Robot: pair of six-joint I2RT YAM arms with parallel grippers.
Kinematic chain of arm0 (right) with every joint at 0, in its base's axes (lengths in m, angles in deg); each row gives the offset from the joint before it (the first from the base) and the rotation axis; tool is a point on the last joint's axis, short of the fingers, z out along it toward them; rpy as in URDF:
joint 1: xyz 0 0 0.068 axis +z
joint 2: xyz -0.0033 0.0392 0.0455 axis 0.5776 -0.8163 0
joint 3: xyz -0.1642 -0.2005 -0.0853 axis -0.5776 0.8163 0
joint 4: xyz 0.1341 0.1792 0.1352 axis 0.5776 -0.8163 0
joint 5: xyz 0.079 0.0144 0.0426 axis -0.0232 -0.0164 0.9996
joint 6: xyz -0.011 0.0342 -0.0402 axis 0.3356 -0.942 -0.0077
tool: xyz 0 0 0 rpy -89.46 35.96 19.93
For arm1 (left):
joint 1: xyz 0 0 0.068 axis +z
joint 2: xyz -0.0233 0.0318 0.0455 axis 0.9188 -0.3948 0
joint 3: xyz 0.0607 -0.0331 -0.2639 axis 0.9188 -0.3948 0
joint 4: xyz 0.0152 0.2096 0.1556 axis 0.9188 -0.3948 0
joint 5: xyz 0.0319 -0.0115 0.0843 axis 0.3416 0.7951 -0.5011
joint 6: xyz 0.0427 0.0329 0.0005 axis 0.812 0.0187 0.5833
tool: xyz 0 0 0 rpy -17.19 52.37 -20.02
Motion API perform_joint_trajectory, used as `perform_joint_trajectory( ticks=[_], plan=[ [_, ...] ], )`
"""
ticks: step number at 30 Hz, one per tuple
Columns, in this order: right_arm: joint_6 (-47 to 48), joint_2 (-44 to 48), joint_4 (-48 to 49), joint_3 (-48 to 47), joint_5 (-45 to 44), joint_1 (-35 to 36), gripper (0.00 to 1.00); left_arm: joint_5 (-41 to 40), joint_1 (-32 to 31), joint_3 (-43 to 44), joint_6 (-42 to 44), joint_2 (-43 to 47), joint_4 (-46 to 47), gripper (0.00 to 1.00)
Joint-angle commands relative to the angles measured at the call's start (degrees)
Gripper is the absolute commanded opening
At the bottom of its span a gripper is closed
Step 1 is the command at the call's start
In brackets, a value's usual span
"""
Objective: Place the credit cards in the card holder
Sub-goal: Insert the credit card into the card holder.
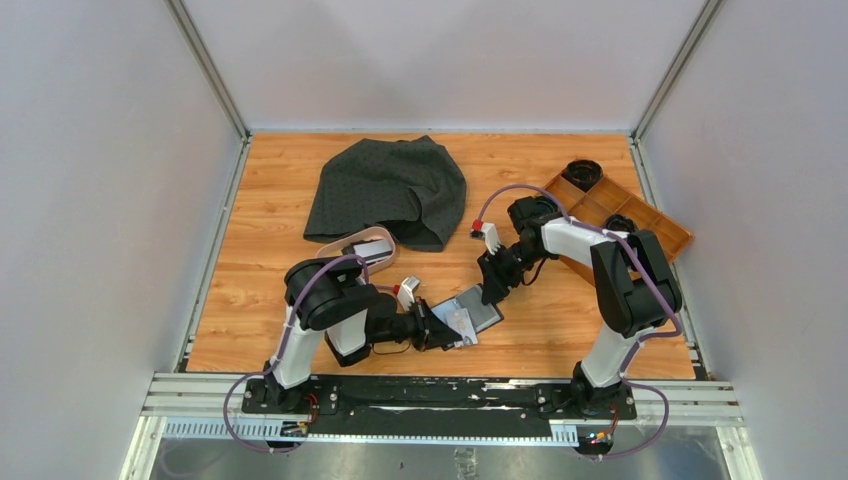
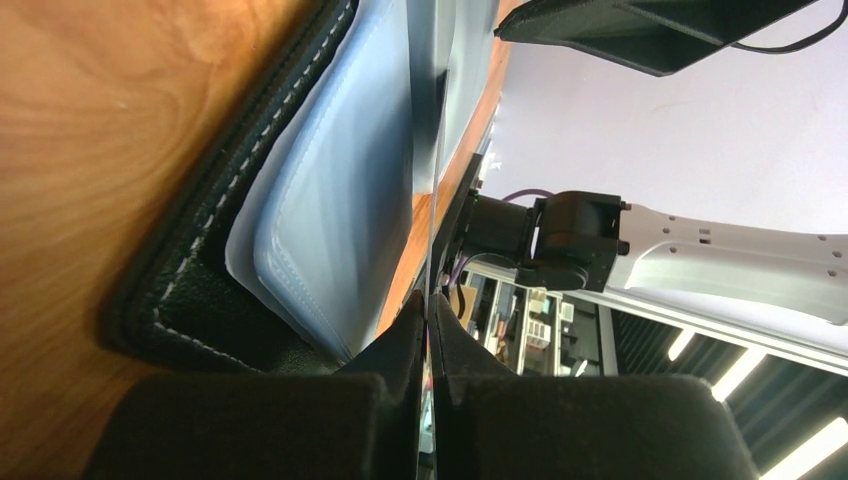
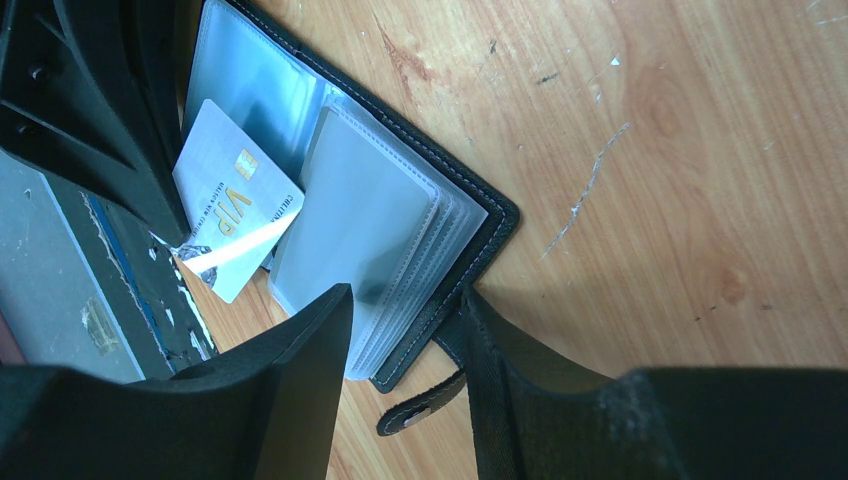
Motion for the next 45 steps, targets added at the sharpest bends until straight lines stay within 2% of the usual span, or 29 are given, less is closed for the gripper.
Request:
perform_joint_trajectory(
  ticks=[1,16,38,45],
  plan=[
    [0.9,-0.8,-2.3,-0.5,-1.1,1.2,0.48,-0.8,0.8,1.5,-0.7,-2.0,0.4,0.0],
    [0.9,-0.8,-2.2,-0.5,-1.2,1.2,0.48,-1.2,2.4,2.8,-0.2,-2.0,0.3,0.0],
    [0.9,-1.0,-2.3,-0.6,-1.2,1.2,0.48,-3.0,2.7,0.1,2.1,-0.6,0.2,0.0],
    [0.9,-1.0,-2.2,-0.6,-1.3,1.2,0.48,-3.5,2.6,-0.1,2.8,1.2,-2.9,0.0]
  ],
)
